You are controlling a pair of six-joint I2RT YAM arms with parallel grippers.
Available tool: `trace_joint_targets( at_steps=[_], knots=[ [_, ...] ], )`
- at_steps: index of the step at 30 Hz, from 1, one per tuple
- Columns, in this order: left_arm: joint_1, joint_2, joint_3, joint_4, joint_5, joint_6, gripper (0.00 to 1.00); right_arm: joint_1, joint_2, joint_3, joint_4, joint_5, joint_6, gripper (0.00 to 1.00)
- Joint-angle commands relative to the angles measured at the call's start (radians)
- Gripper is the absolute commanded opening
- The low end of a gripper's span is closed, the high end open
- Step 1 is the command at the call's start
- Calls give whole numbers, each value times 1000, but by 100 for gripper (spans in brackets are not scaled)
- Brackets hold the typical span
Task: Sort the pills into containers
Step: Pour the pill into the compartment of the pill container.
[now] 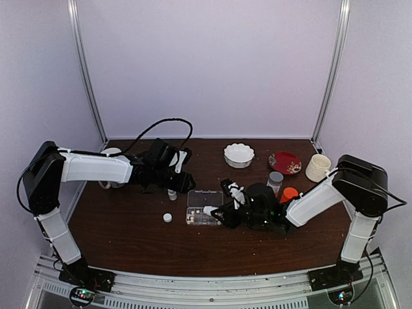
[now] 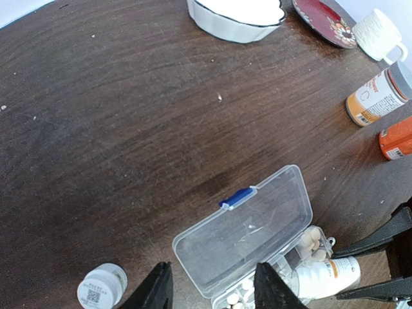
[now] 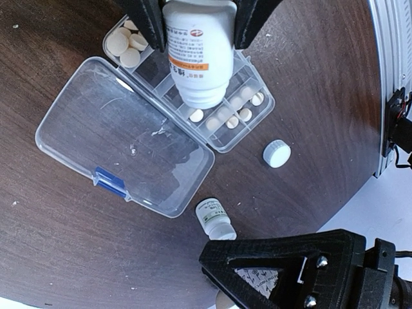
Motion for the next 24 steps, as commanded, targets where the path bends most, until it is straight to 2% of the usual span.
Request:
trace_joint_targets(
  at_steps=[1, 4, 7, 10, 12, 15, 18, 21, 24],
  knots=[
    [4, 10, 25, 9, 14, 13, 46, -7, 4, 27, -31, 15, -12, 5],
    [5, 10, 28, 8, 18, 13, 46, -7, -5, -8, 41, 9, 2, 5],
    [4, 4, 30, 4, 20, 13, 46, -7, 0, 24, -27, 9, -11, 4],
    [4, -2, 30, -2, 20, 13, 46, -7, -11, -13, 46, 13, 6, 4],
    [4, -8, 29, -6, 20, 14, 46, -8, -7, 21, -27, 20, -8, 4],
    [5, -19, 28, -13, 16, 17, 46, -8, -12, -7, 37, 11, 1, 4],
    [5, -32, 25, -24, 10, 20, 46, -8, -6, 28, -41, 13, -11, 3],
    [5, -46, 19, -32, 4, 22, 46, -8, -15, -15, 52, 11, 5, 4],
    [4, -65, 3, -35, 2, 21, 46, -8, -9, 33, -55, 13, -16, 3]
  ],
)
